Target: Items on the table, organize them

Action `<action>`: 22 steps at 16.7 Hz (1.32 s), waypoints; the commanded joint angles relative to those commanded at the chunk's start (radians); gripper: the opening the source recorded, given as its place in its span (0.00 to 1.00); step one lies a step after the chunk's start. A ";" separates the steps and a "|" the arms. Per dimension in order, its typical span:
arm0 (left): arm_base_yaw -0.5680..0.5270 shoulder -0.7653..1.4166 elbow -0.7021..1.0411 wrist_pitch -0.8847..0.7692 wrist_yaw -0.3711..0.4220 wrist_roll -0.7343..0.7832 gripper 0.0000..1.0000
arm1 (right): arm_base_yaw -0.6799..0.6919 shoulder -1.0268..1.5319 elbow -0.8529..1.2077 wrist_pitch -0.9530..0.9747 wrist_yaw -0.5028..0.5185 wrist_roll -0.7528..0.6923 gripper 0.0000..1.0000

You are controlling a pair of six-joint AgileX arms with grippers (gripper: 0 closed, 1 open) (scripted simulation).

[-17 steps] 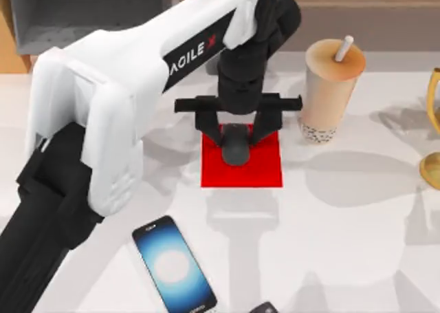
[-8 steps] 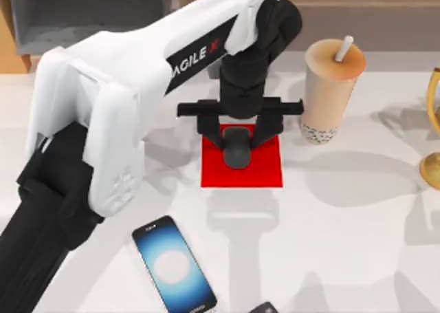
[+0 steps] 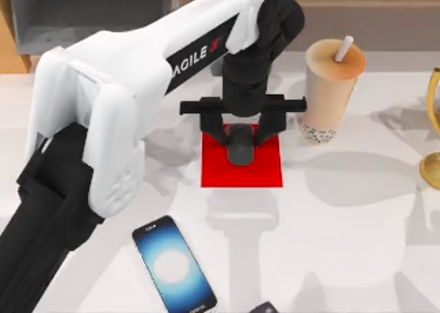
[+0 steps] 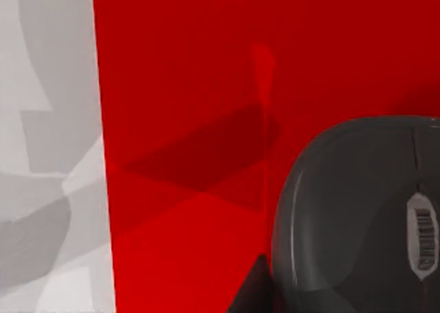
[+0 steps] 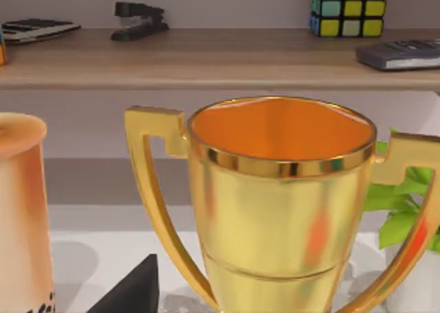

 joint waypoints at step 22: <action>0.005 -0.029 -0.035 0.006 0.000 -0.020 1.00 | 0.000 0.000 0.000 0.000 0.000 0.000 1.00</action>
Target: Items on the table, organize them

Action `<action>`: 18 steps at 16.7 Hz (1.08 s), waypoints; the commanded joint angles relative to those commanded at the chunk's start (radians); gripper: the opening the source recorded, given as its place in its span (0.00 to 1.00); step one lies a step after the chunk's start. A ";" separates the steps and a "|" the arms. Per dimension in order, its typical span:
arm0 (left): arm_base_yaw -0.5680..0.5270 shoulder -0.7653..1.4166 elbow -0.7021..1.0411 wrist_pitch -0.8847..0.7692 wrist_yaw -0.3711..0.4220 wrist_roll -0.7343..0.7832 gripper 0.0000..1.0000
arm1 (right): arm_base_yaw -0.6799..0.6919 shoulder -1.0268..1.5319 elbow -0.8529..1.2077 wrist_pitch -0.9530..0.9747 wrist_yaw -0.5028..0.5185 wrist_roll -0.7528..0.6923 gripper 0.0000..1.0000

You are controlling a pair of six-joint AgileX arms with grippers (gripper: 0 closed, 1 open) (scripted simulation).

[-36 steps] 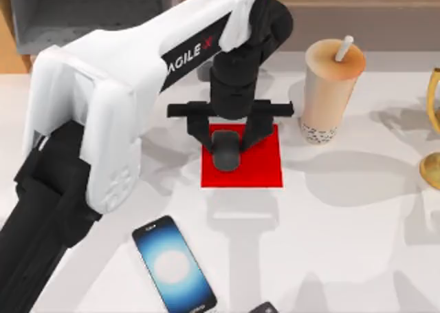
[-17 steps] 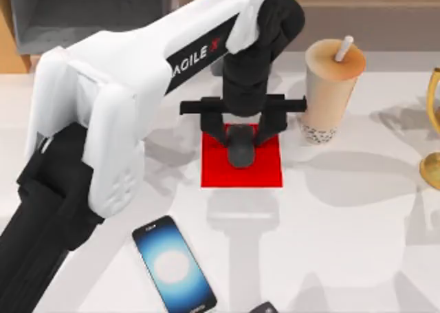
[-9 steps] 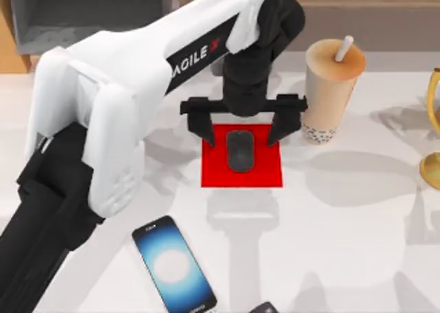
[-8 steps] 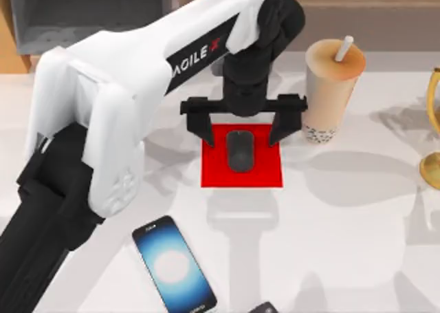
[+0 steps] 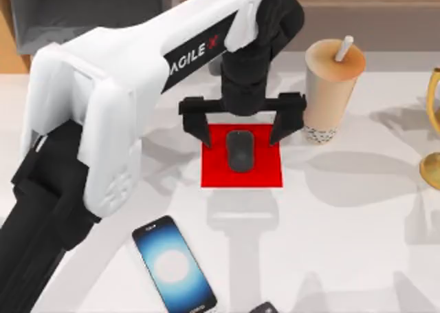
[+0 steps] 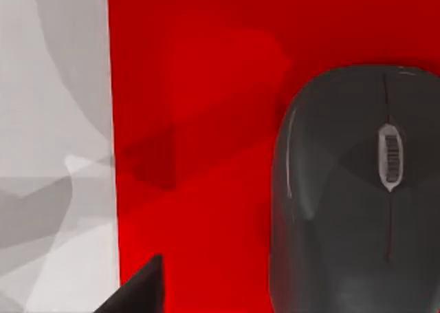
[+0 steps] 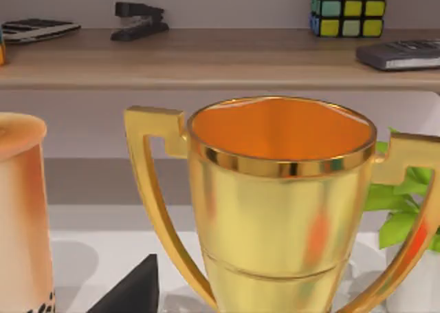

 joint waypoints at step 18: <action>-0.097 -0.864 -1.260 0.383 -0.004 -0.557 1.00 | 0.000 0.000 0.000 0.000 0.000 0.000 1.00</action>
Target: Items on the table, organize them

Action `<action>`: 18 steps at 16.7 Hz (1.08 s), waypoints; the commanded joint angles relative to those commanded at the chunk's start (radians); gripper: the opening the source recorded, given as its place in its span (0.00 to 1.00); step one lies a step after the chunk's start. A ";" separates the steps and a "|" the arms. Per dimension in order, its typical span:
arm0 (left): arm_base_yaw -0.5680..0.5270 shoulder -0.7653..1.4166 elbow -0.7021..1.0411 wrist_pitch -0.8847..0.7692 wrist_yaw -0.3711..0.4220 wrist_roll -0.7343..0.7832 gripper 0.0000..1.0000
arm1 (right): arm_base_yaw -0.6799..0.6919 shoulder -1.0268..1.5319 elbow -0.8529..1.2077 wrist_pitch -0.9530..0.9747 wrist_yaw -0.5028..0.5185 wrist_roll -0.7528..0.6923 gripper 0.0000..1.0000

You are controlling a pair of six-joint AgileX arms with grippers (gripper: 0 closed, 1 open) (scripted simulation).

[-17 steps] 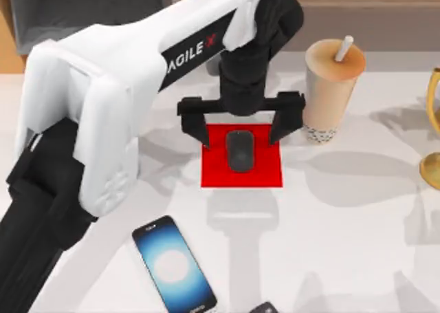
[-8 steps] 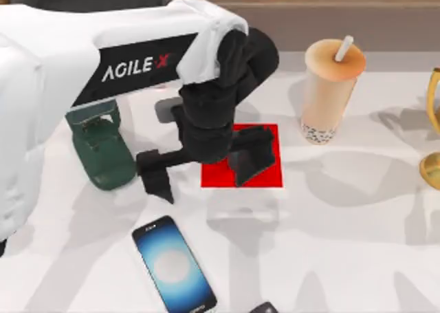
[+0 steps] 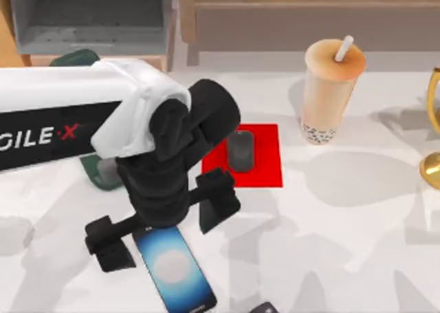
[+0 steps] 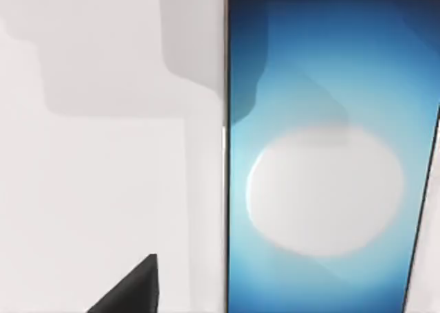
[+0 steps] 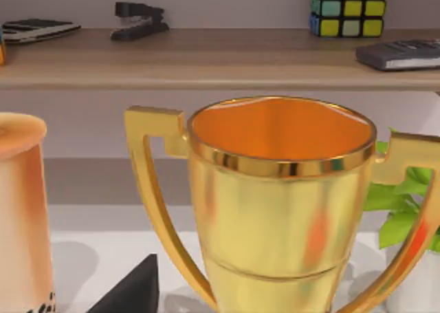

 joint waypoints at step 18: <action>-0.005 0.103 -0.176 0.292 0.002 -0.008 1.00 | 0.000 0.000 0.000 0.000 0.000 0.000 1.00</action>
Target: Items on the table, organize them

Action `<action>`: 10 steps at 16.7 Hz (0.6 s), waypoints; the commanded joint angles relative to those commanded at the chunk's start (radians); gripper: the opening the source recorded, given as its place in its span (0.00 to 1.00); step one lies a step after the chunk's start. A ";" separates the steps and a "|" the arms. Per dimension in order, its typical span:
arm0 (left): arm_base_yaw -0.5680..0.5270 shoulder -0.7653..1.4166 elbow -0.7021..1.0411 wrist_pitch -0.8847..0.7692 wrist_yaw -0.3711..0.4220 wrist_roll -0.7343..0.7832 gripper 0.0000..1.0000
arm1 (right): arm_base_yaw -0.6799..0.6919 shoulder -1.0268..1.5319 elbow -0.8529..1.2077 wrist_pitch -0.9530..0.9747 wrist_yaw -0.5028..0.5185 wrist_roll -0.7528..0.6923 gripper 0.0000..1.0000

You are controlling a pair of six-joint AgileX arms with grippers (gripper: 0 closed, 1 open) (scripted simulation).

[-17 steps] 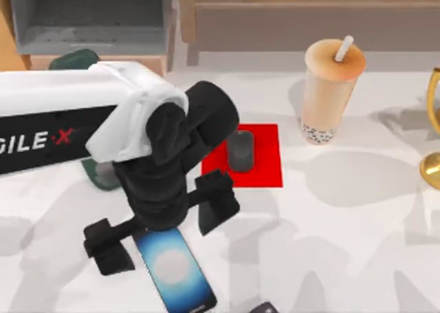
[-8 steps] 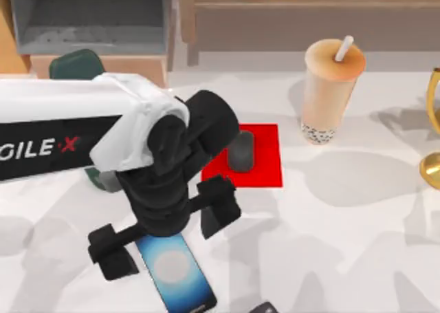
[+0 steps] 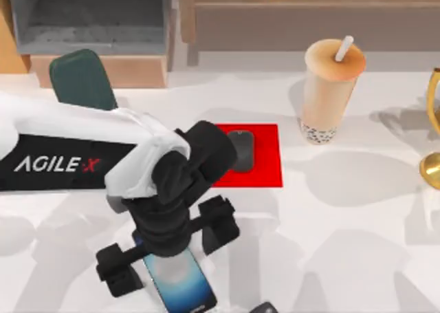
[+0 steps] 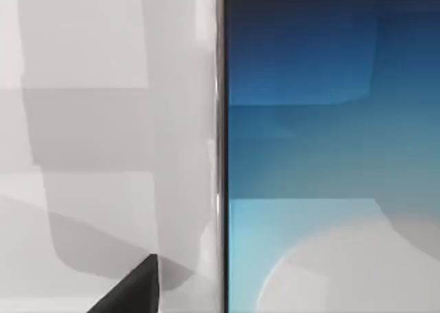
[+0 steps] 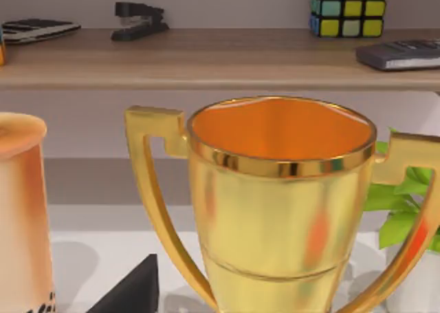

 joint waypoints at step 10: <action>0.000 0.000 -0.001 0.001 0.000 0.000 0.55 | 0.000 0.000 0.000 0.000 0.000 0.000 1.00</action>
